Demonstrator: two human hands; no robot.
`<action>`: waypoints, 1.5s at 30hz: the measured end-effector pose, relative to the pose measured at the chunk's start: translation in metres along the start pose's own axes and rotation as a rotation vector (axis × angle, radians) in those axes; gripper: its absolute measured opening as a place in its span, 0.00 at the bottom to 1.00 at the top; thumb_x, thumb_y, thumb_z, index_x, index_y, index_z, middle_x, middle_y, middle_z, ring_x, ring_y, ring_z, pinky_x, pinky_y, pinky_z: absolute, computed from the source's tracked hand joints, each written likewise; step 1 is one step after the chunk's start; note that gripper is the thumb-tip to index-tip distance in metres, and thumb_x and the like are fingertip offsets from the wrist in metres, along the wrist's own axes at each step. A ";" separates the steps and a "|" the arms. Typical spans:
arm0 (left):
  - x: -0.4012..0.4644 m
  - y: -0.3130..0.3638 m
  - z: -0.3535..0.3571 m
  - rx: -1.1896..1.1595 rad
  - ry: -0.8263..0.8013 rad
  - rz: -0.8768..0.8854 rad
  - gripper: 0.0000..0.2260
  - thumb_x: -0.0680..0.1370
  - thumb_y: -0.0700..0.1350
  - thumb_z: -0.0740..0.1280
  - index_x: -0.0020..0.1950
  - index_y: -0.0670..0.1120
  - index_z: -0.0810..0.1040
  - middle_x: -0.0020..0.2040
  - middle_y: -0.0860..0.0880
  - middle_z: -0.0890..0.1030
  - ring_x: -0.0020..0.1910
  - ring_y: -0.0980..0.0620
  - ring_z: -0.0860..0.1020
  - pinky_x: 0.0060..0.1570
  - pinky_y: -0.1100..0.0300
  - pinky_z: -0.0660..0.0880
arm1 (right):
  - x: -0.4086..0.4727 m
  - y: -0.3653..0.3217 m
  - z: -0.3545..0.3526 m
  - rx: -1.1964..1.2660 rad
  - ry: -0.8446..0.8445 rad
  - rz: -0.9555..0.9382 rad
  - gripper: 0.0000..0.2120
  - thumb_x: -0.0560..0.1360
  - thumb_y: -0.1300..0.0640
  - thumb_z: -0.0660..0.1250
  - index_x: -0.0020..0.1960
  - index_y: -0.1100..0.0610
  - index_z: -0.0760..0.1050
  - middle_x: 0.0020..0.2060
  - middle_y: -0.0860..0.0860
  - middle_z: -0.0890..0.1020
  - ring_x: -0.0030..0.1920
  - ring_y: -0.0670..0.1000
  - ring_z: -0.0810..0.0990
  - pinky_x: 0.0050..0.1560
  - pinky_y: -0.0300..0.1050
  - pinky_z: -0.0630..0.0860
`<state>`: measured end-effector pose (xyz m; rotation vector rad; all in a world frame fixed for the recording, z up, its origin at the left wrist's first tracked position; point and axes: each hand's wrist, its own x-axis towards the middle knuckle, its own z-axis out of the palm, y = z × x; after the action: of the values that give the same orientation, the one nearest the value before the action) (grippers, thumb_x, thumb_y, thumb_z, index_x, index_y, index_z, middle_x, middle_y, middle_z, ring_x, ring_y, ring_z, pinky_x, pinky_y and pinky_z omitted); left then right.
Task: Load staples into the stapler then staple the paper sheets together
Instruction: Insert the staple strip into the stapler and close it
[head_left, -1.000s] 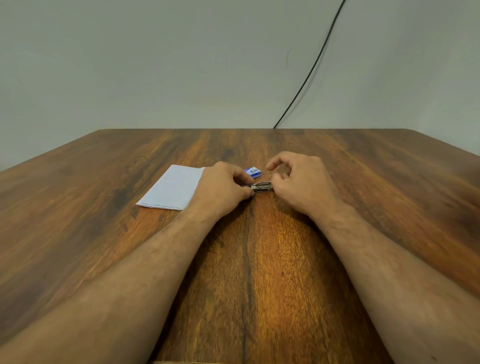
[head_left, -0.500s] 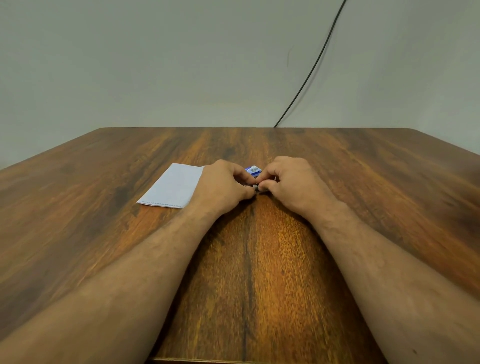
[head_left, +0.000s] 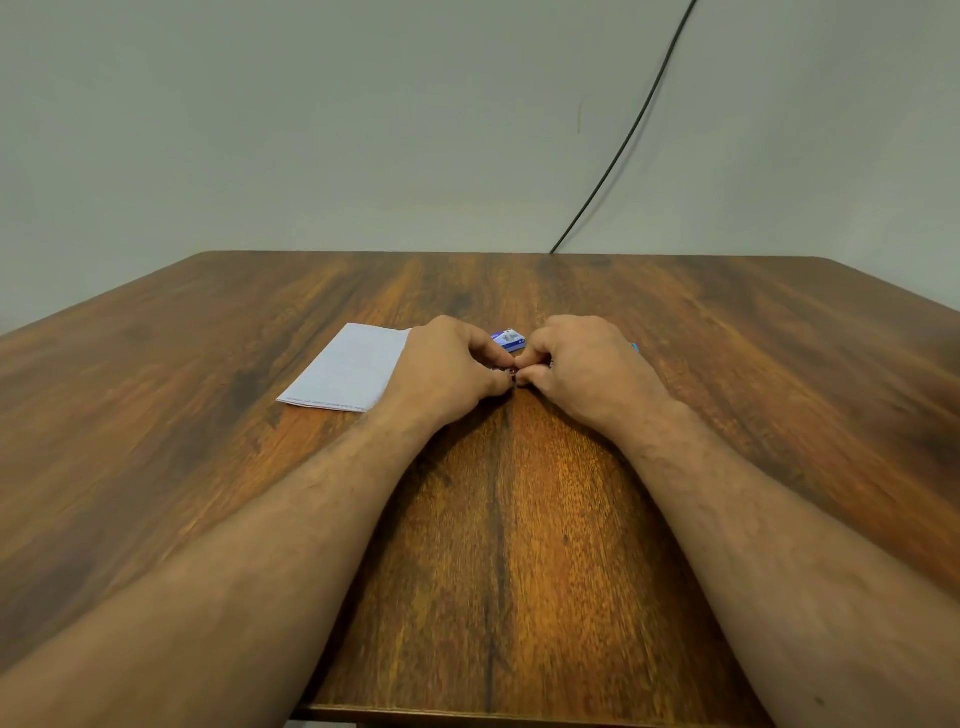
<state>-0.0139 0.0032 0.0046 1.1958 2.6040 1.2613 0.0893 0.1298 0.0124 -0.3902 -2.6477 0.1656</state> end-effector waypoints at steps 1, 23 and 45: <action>0.000 0.000 0.000 -0.004 -0.006 -0.002 0.06 0.71 0.45 0.78 0.45 0.54 0.87 0.39 0.56 0.84 0.38 0.61 0.78 0.36 0.67 0.69 | 0.000 0.000 0.000 0.004 0.002 -0.001 0.08 0.77 0.51 0.70 0.53 0.50 0.86 0.49 0.51 0.82 0.53 0.53 0.79 0.55 0.51 0.73; 0.001 -0.001 -0.002 -0.052 0.014 -0.092 0.08 0.74 0.41 0.74 0.50 0.54 0.86 0.45 0.54 0.81 0.38 0.58 0.76 0.33 0.66 0.67 | -0.004 0.018 -0.001 0.015 0.008 0.234 0.17 0.77 0.57 0.66 0.62 0.43 0.82 0.51 0.47 0.75 0.56 0.53 0.77 0.58 0.50 0.74; -0.002 -0.006 -0.003 -0.207 0.133 -0.029 0.07 0.76 0.42 0.71 0.49 0.54 0.83 0.38 0.55 0.80 0.32 0.58 0.74 0.30 0.64 0.67 | -0.002 0.026 0.005 0.144 0.218 0.227 0.12 0.82 0.55 0.63 0.59 0.41 0.80 0.59 0.48 0.72 0.63 0.53 0.66 0.64 0.52 0.61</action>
<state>-0.0172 -0.0021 0.0024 1.0700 2.4872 1.6097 0.0952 0.1533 0.0023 -0.6230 -2.3564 0.3616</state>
